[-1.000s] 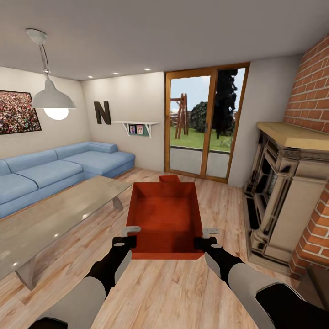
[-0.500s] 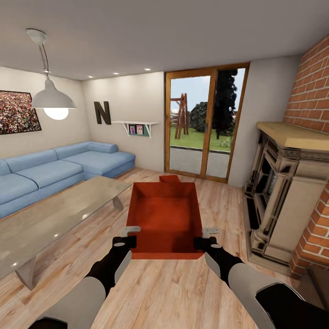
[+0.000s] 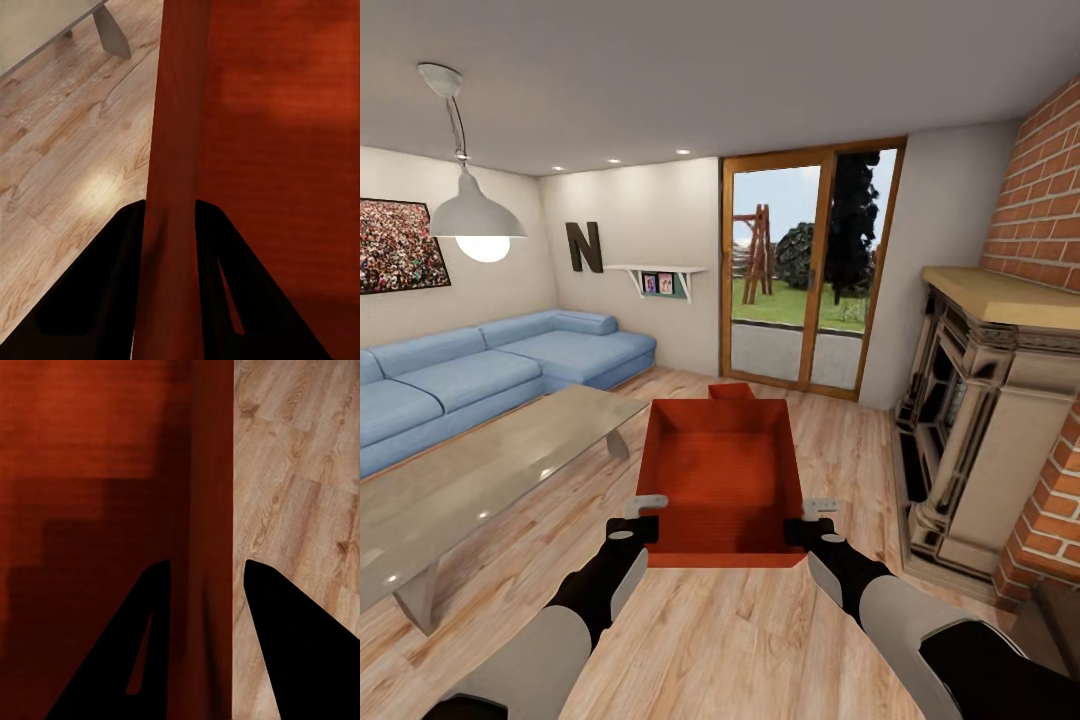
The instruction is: Move the two storage containers from the living room to the garage. In the garage, place one container on the floor and stack the other container on top of it (either order is fine).
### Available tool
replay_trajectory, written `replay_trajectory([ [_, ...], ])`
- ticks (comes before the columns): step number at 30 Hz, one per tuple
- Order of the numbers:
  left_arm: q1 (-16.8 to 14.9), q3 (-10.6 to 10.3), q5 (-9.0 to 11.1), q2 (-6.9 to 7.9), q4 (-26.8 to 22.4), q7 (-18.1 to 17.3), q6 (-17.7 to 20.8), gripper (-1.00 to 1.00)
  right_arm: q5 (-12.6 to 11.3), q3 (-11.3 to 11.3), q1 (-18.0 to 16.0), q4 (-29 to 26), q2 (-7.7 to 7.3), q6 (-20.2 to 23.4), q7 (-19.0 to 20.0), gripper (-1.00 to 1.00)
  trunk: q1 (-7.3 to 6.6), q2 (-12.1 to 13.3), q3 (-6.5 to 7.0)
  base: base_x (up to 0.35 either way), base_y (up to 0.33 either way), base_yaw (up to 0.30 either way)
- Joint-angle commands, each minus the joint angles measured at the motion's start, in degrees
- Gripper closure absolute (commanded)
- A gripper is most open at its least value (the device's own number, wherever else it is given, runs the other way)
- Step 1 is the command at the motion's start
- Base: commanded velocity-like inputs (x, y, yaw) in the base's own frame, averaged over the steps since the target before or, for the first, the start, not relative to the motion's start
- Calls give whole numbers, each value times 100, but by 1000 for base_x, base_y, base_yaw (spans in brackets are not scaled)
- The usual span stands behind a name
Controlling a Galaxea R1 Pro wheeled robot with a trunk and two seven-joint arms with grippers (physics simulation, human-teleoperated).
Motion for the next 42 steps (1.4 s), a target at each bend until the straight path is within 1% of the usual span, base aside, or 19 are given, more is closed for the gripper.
replay_trajectory([
  [1,-6,32,-120,12,-31,517,34,100,-75,-94,-1,63,-28,-17,-43,100,2,-5,-2,0,0,0],
  [13,-4,34,-120,12,-31,517,34,100,-75,-92,-1,62,-30,-4,-35,100,2,-5,-2,0,0,0],
  [36,-6,31,-120,12,-31,517,34,100,-75,-112,-1,54,-28,-7,-52,100,2,-5,-1,0,0,263],
  [42,-6,34,-120,12,-31,517,34,100,-75,-112,-1,54,-28,-9,-59,100,2,-5,25,0,0,238],
])
